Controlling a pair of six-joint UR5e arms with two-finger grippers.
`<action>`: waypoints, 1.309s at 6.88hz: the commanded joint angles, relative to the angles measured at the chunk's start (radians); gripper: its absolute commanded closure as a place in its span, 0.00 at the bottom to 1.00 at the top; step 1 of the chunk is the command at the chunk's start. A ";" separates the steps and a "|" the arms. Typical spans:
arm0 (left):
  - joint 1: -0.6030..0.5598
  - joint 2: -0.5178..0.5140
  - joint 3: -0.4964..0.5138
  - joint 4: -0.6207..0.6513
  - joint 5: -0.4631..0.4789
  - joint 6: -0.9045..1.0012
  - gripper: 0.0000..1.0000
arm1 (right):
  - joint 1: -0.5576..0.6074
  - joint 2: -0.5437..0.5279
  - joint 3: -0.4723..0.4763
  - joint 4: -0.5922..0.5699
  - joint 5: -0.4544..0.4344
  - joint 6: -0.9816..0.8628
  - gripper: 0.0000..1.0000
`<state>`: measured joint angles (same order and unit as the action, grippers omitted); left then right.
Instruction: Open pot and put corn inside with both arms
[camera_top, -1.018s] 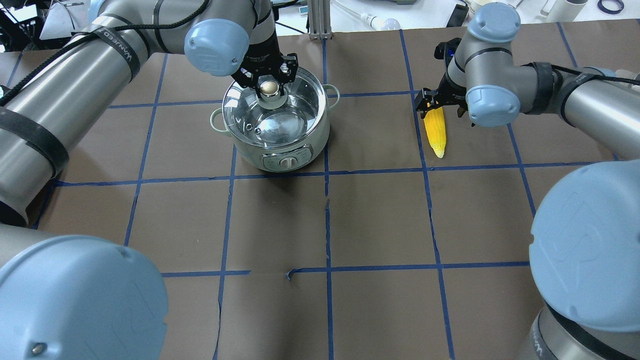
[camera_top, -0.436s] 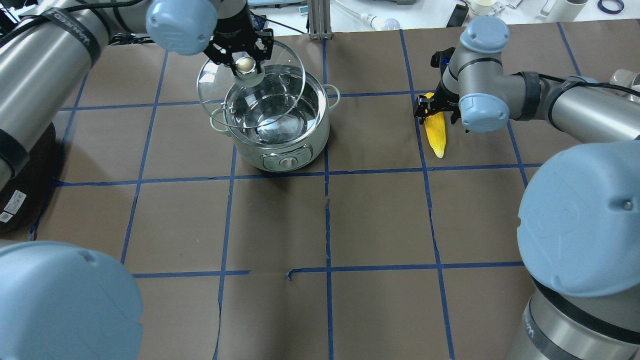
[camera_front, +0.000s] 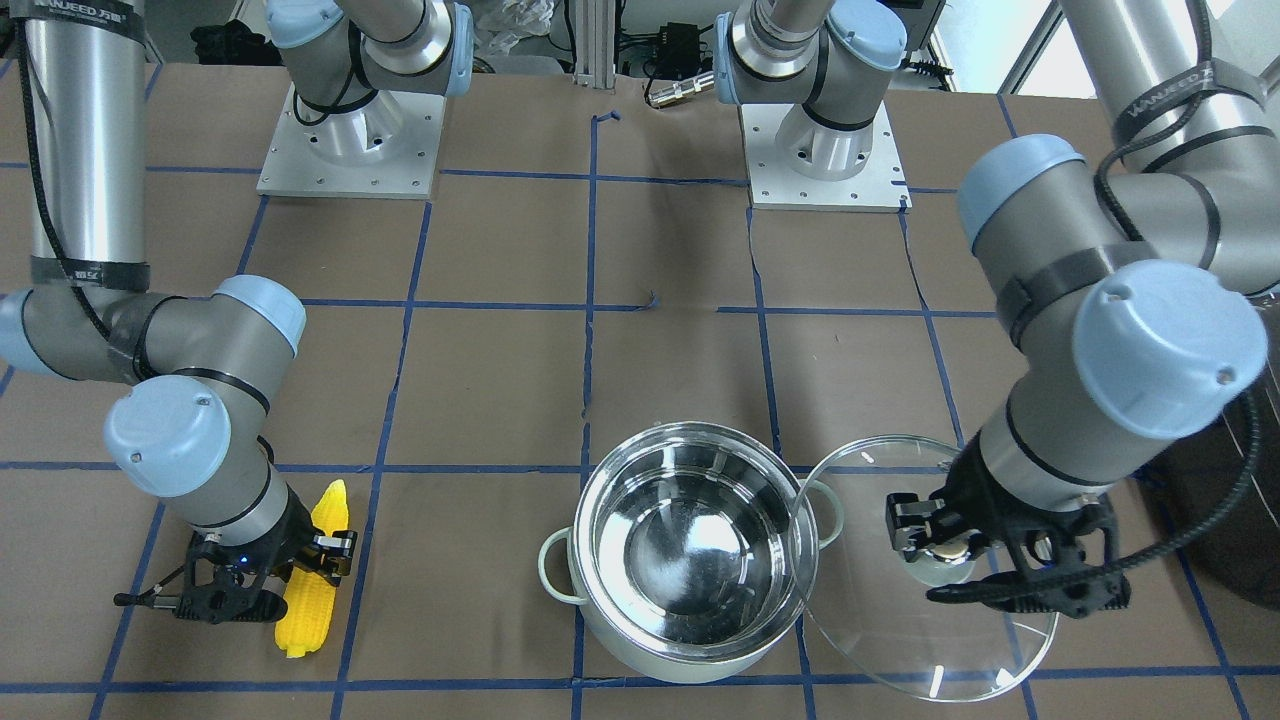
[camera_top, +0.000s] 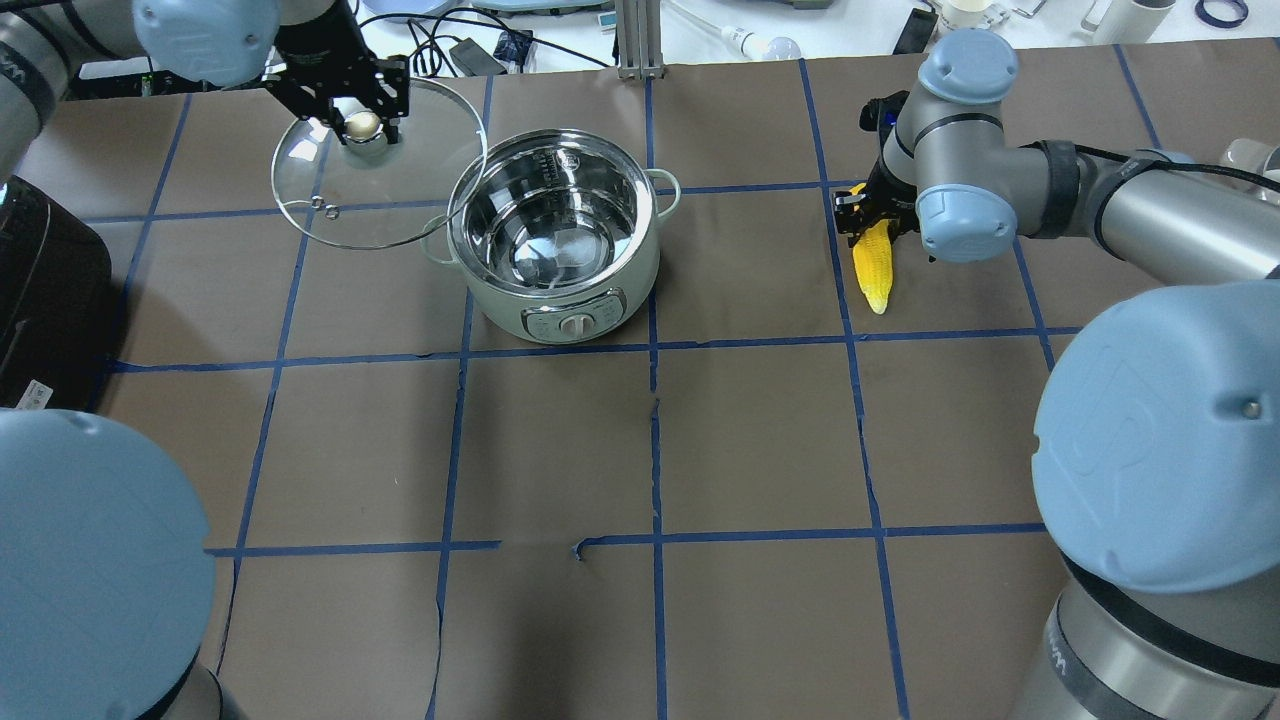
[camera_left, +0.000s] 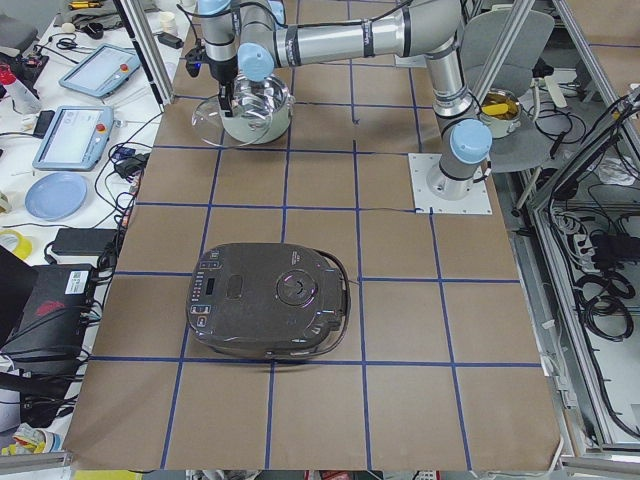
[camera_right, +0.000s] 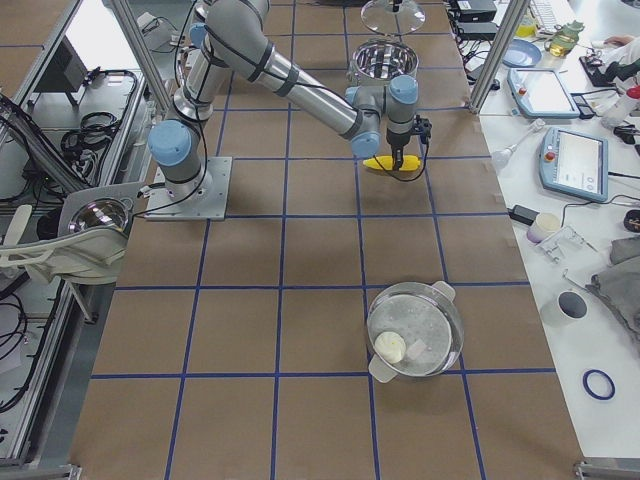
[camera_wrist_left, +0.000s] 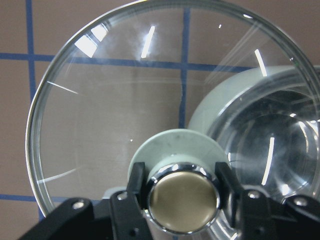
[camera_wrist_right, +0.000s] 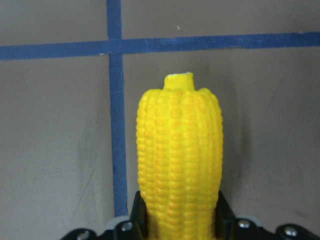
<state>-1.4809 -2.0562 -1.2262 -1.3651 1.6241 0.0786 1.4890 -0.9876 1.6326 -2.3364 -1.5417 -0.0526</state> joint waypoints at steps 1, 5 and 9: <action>0.144 -0.009 -0.040 -0.005 0.016 0.193 1.00 | 0.028 -0.022 -0.007 0.000 -0.003 -0.010 0.93; 0.295 0.039 -0.368 0.223 0.010 0.384 1.00 | 0.221 -0.152 -0.286 0.369 -0.018 0.010 0.93; 0.297 0.090 -0.594 0.475 0.003 0.377 1.00 | 0.485 -0.090 -0.474 0.442 -0.012 0.346 0.87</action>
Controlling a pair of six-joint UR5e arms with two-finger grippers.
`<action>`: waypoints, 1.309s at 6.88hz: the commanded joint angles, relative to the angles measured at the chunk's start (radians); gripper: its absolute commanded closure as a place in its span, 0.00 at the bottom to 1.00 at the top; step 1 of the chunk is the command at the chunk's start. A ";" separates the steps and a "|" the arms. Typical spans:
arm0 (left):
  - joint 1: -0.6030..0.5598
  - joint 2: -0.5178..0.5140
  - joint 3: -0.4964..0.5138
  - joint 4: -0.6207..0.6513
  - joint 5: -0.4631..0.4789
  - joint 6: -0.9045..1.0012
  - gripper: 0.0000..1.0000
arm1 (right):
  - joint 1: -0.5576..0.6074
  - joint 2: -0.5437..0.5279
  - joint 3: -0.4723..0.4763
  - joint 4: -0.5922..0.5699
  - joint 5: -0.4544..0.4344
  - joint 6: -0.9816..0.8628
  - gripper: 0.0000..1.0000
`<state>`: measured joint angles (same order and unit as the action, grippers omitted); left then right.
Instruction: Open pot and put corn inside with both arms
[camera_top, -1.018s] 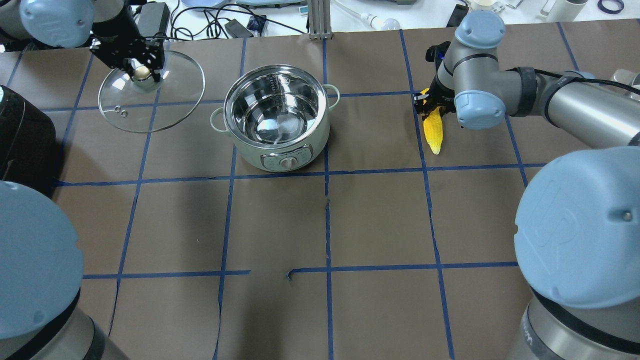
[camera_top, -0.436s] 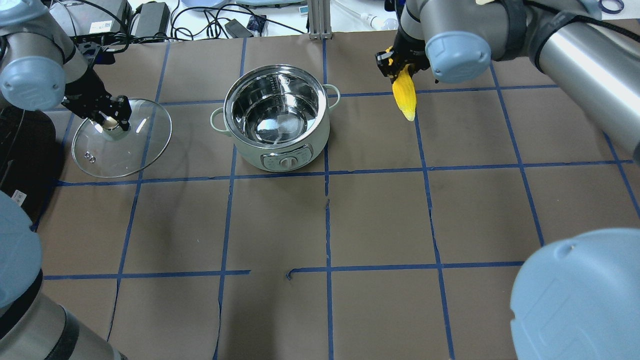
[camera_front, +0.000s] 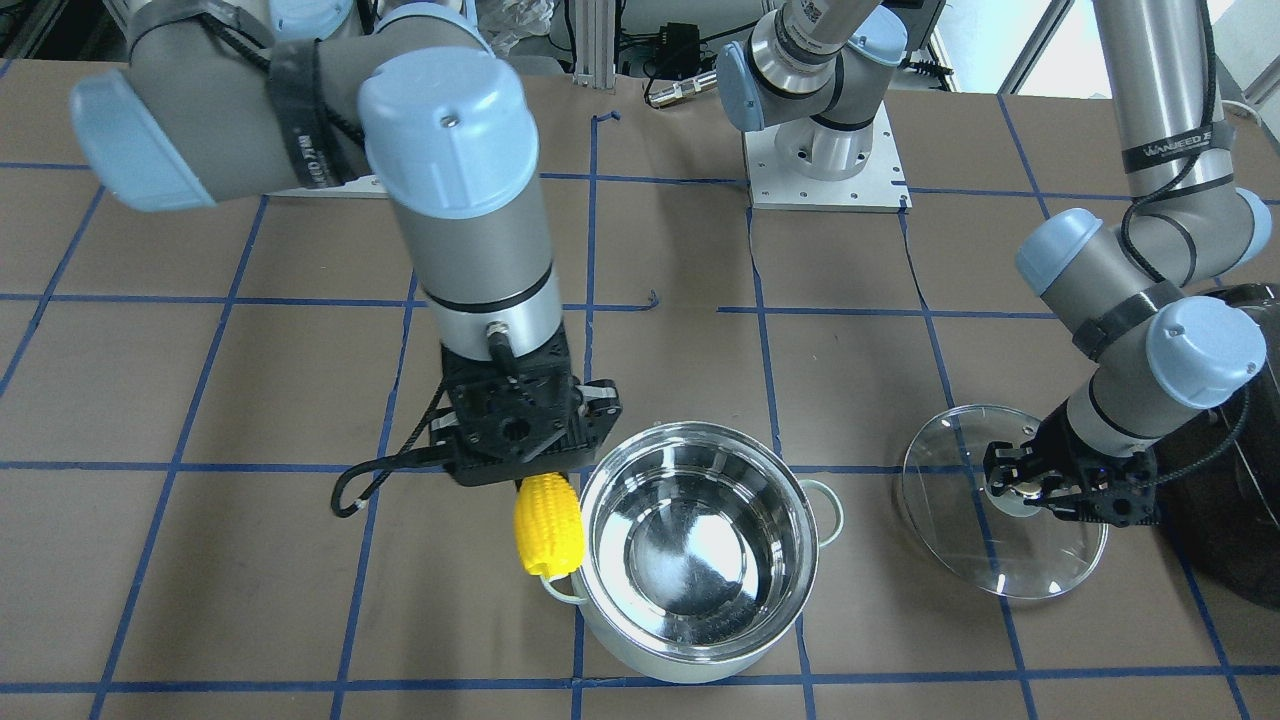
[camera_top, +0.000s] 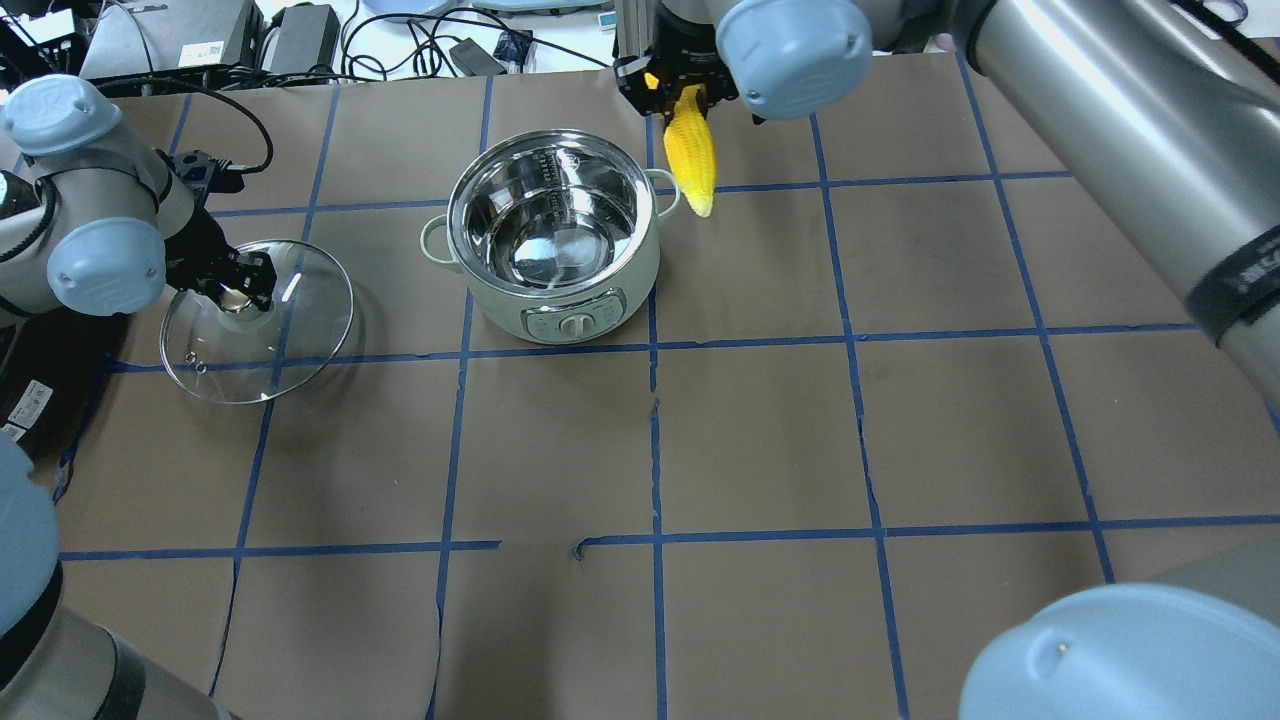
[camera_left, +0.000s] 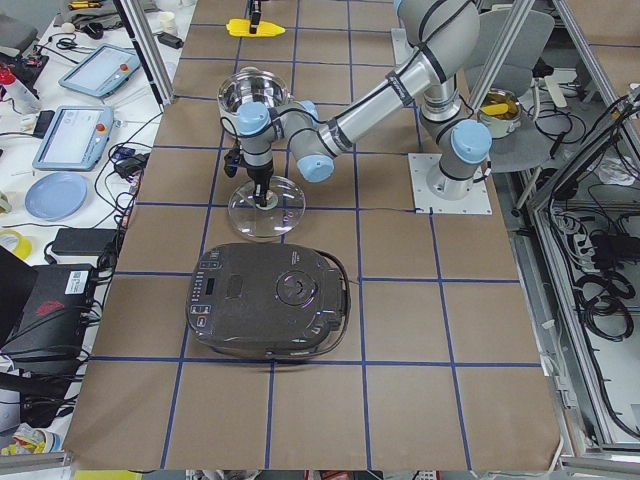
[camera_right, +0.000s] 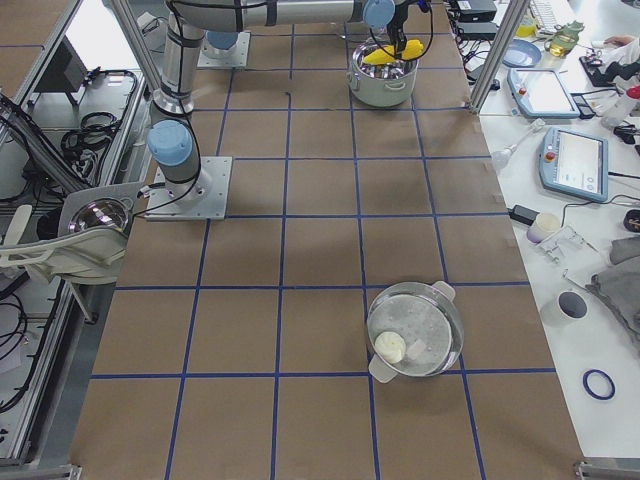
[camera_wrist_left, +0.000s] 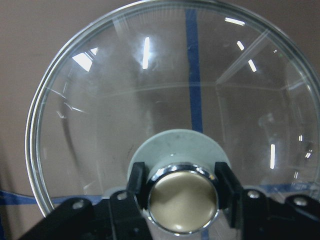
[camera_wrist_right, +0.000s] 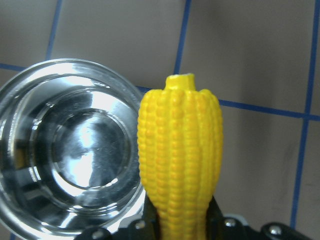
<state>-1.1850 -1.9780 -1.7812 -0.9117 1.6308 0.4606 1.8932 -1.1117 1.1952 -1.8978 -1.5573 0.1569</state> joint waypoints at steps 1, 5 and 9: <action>0.001 0.011 -0.053 0.042 -0.005 -0.005 1.00 | 0.134 0.085 -0.074 0.000 -0.004 0.206 0.87; -0.001 0.013 -0.043 0.027 -0.008 -0.002 0.00 | 0.141 0.210 -0.098 -0.071 -0.001 0.239 0.85; -0.047 0.175 0.208 -0.474 -0.032 -0.022 0.00 | 0.145 0.274 -0.095 -0.118 0.005 0.251 0.80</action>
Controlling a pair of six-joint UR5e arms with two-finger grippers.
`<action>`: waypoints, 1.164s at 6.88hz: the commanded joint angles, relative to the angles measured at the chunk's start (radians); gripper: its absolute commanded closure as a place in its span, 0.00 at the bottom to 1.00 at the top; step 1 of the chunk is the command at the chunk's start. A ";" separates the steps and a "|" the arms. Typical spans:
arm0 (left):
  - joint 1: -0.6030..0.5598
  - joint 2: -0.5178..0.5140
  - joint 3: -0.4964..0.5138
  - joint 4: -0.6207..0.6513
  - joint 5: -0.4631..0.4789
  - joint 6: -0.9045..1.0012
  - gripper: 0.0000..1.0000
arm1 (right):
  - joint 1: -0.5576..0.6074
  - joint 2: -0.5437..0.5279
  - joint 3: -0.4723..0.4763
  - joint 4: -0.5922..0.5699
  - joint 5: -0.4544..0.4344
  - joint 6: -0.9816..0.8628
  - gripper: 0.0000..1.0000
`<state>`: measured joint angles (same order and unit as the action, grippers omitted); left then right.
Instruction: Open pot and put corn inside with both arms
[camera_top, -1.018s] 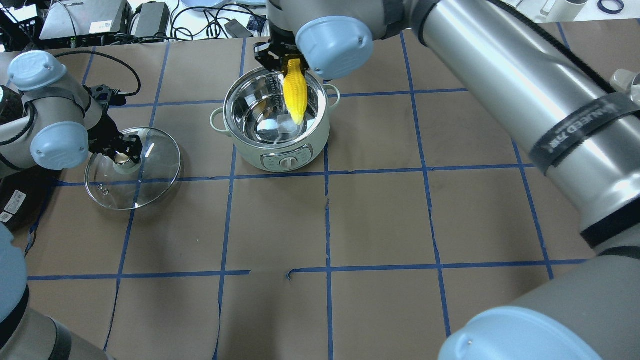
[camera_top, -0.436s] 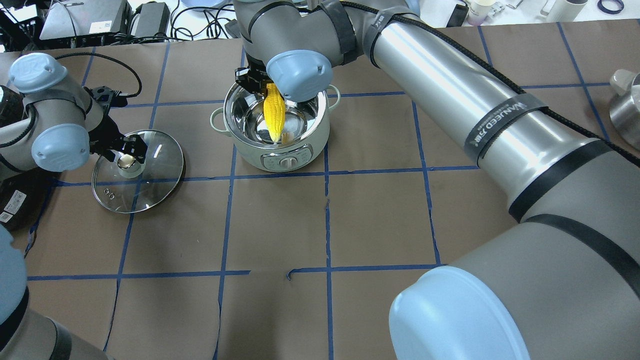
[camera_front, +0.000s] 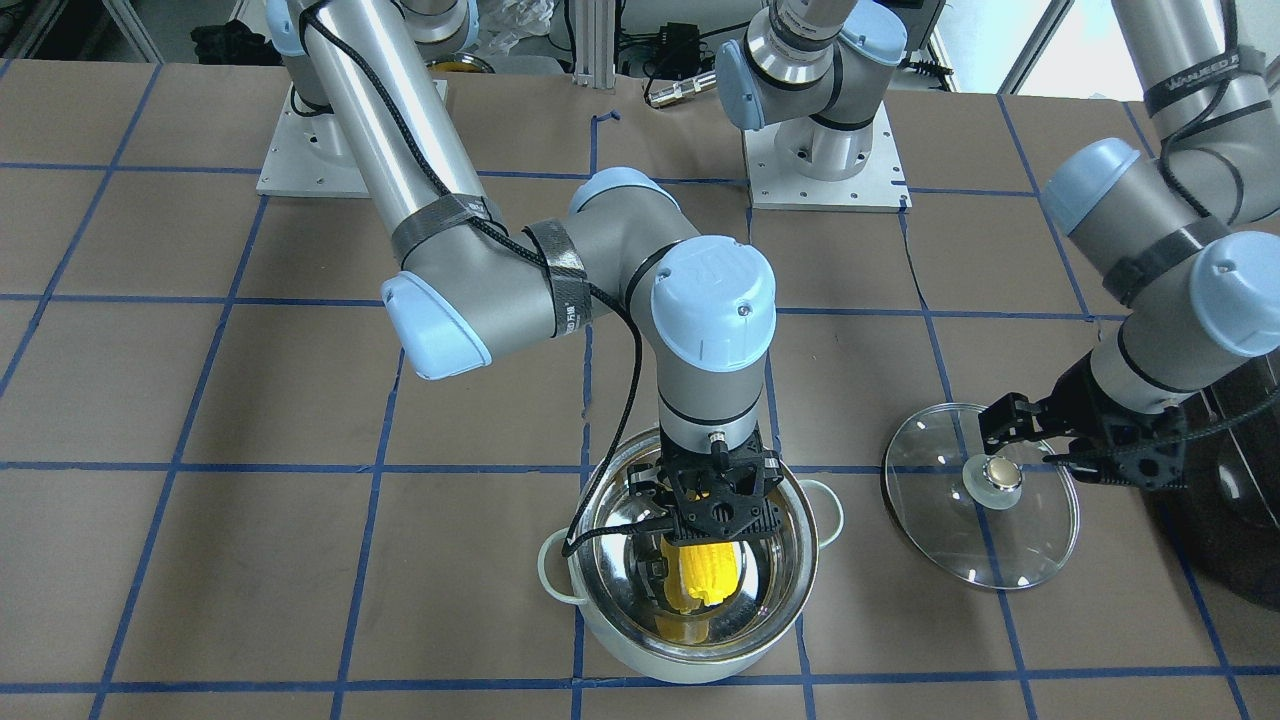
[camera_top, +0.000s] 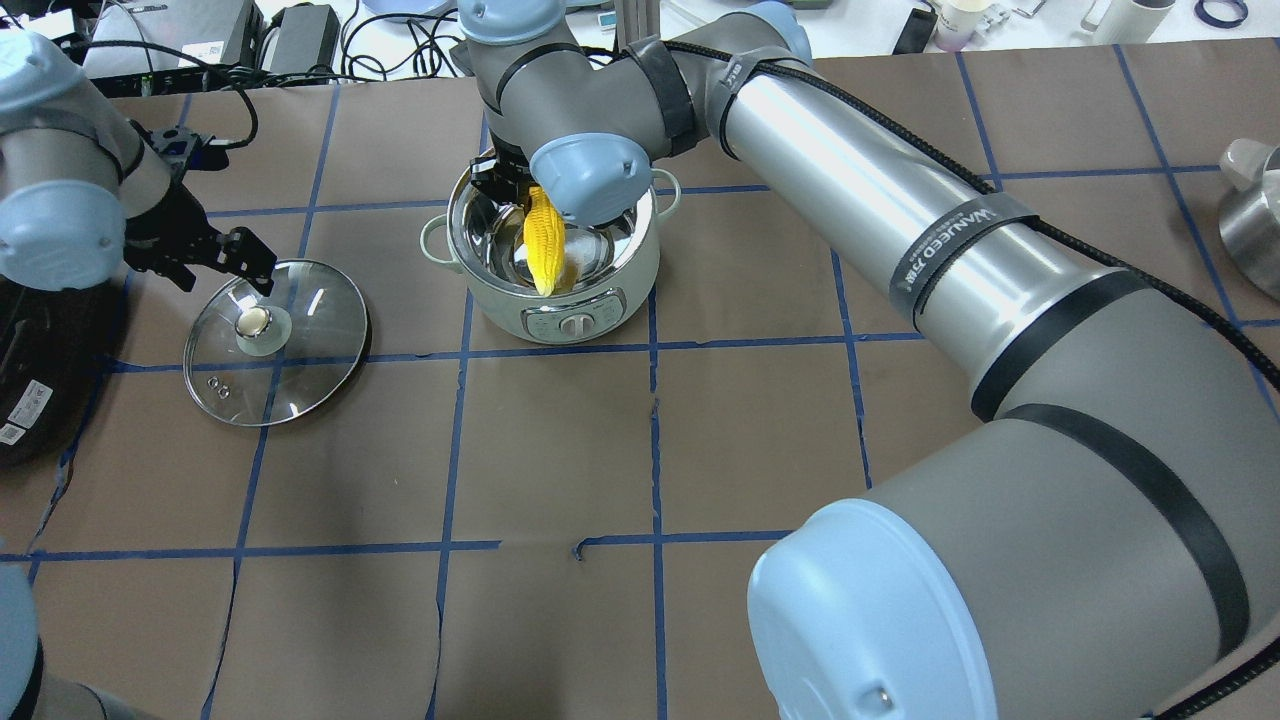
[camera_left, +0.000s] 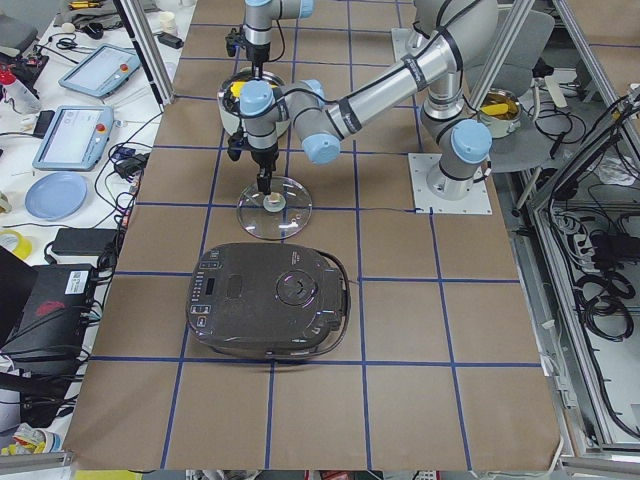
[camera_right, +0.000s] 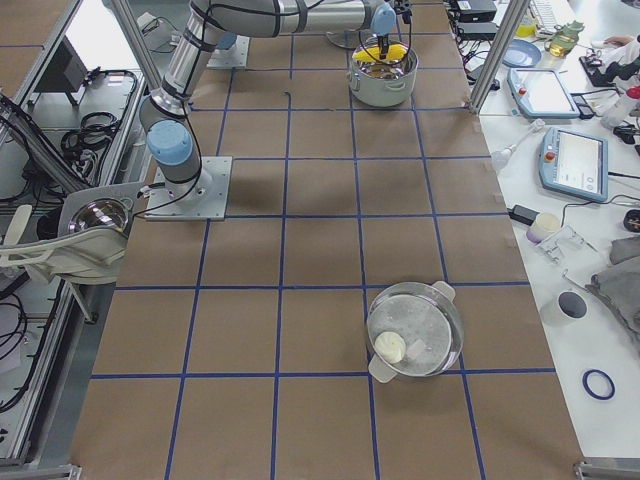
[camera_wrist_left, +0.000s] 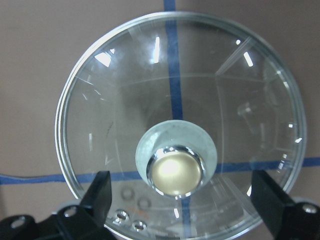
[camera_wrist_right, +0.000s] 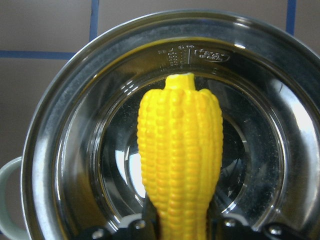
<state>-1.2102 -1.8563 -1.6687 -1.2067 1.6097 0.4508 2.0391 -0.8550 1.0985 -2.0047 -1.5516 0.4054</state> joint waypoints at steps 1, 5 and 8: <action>-0.061 0.089 0.172 -0.309 -0.010 -0.070 0.00 | 0.000 0.034 0.001 -0.025 -0.002 0.003 0.77; -0.329 0.167 0.259 -0.409 0.002 -0.472 0.00 | 0.001 0.045 0.070 -0.111 0.004 0.004 0.46; -0.451 0.178 0.251 -0.399 -0.002 -0.517 0.00 | 0.000 0.045 0.070 -0.114 0.005 0.003 0.08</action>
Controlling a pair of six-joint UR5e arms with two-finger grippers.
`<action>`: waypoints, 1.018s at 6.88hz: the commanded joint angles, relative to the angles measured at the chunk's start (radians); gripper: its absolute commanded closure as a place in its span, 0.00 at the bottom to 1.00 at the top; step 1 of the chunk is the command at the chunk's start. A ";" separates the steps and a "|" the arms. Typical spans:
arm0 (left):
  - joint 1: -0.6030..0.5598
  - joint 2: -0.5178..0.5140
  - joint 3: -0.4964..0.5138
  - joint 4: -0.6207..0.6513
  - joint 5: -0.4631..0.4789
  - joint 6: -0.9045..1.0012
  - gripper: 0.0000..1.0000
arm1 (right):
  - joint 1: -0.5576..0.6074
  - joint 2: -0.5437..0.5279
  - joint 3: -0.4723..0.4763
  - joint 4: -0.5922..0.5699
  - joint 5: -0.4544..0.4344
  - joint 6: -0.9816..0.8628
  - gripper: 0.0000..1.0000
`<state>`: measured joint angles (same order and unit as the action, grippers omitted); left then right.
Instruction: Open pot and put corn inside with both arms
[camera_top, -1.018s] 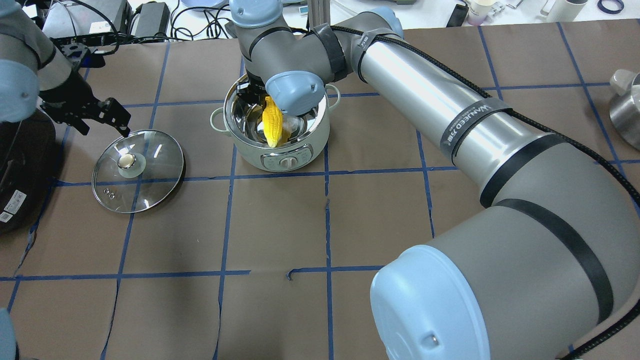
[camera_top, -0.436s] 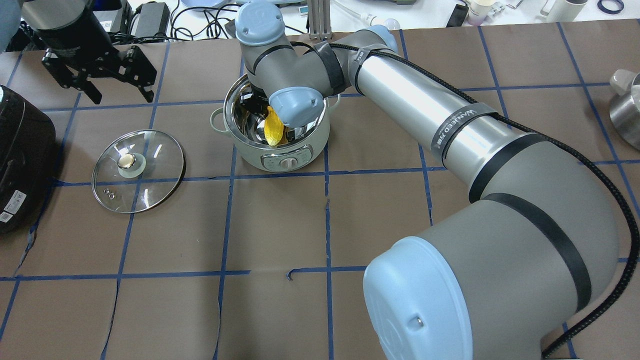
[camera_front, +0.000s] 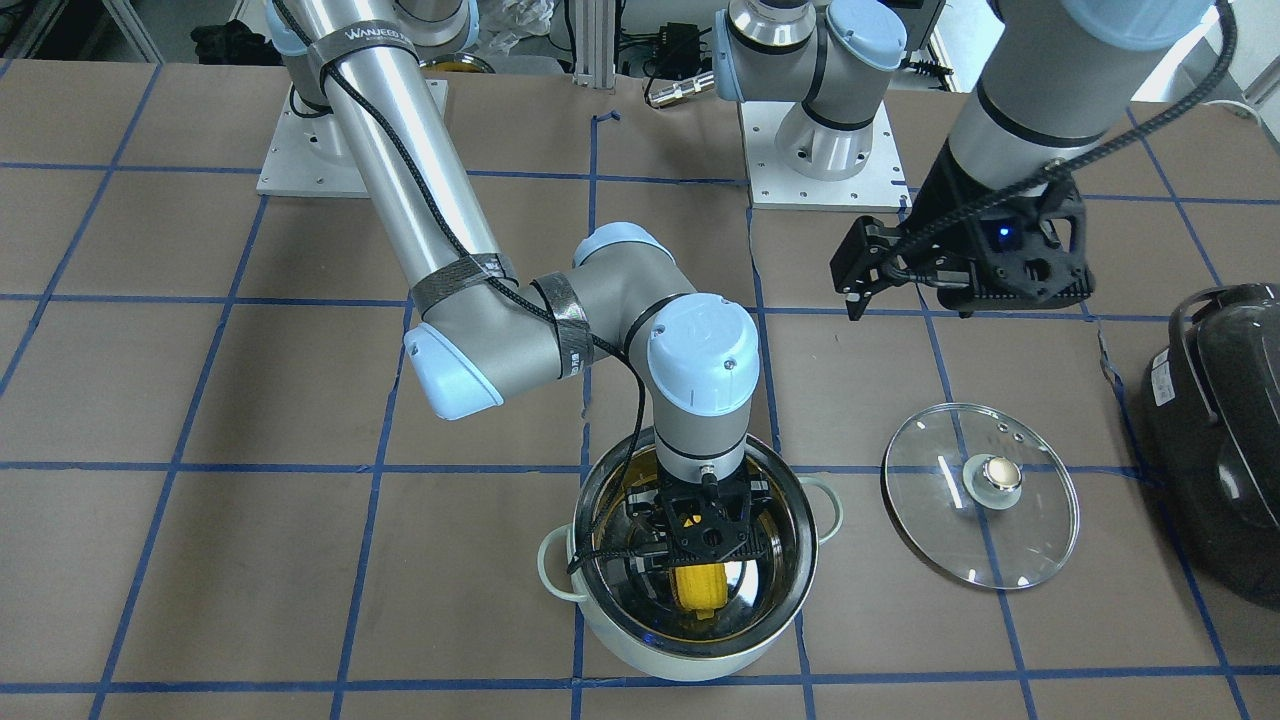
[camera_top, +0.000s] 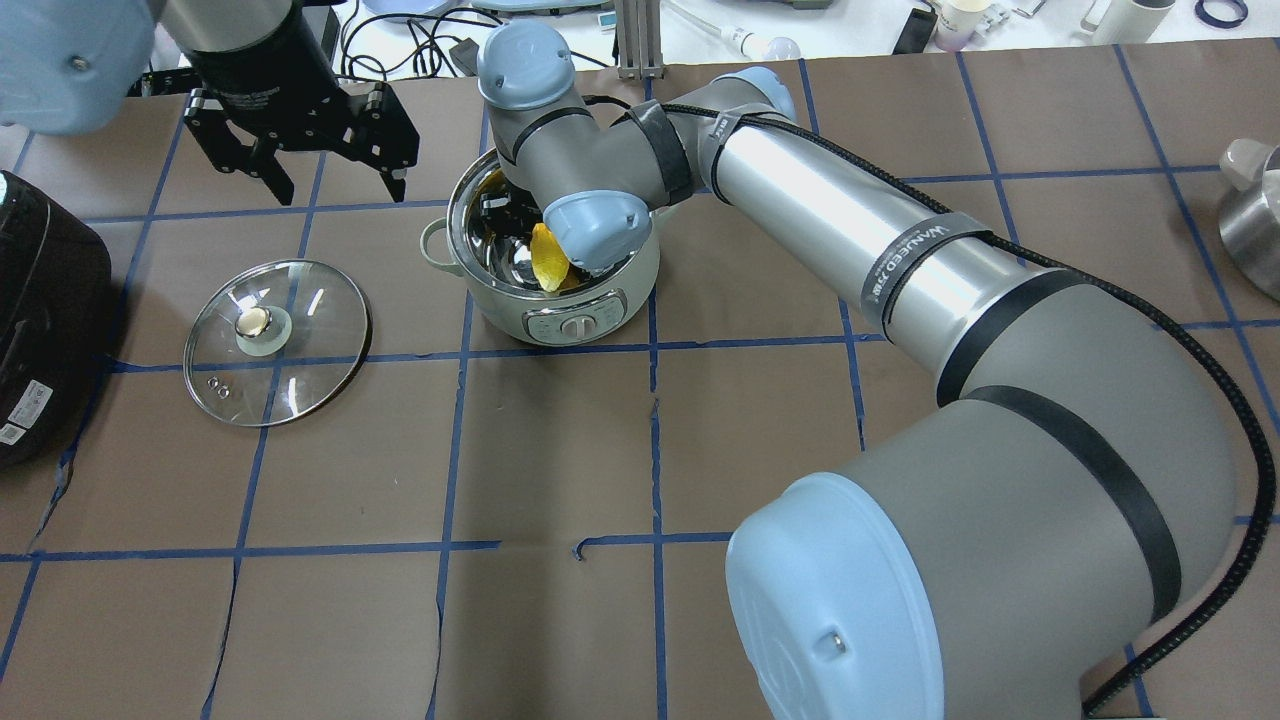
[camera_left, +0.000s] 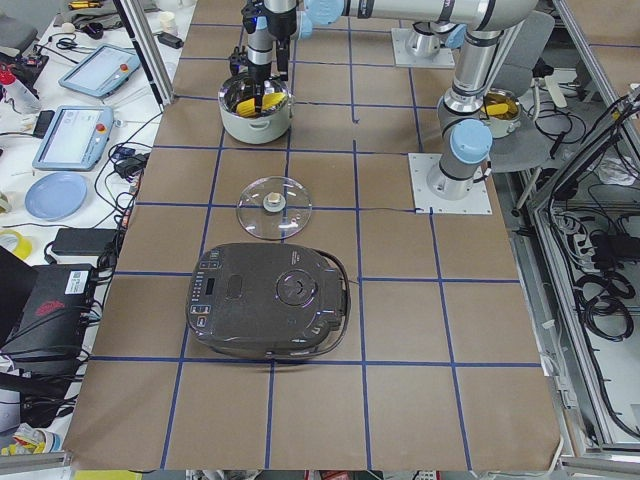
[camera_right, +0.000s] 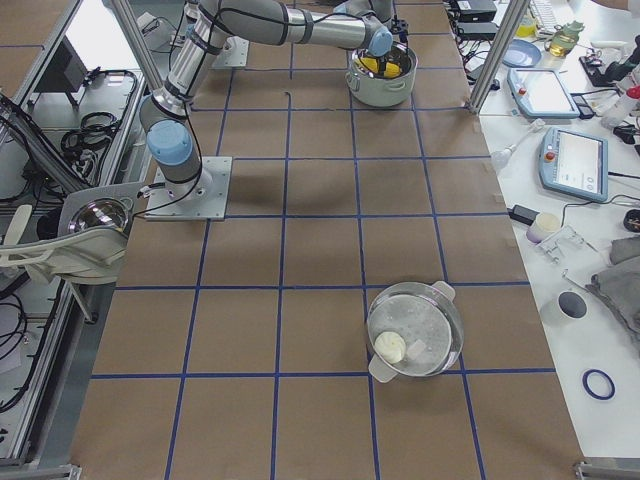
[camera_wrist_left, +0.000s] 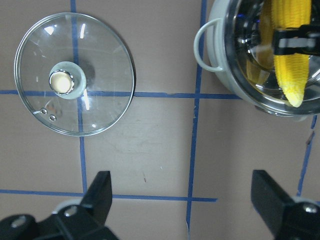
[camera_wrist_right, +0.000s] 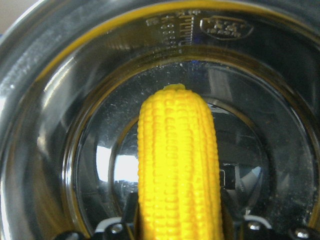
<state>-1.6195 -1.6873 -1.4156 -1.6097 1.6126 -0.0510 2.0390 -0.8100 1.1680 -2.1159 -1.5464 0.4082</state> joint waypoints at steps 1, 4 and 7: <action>-0.060 0.021 -0.003 0.008 -0.008 -0.013 0.00 | 0.000 -0.006 0.001 -0.006 0.002 0.000 0.00; -0.066 0.044 -0.017 -0.001 -0.002 -0.009 0.00 | -0.038 -0.107 -0.010 0.077 0.002 -0.038 0.00; -0.065 0.046 -0.017 0.001 -0.002 -0.010 0.00 | -0.179 -0.266 -0.010 0.331 0.002 -0.197 0.00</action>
<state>-1.6848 -1.6423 -1.4332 -1.6102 1.6114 -0.0612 1.9241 -1.0115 1.1573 -1.8834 -1.5445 0.2881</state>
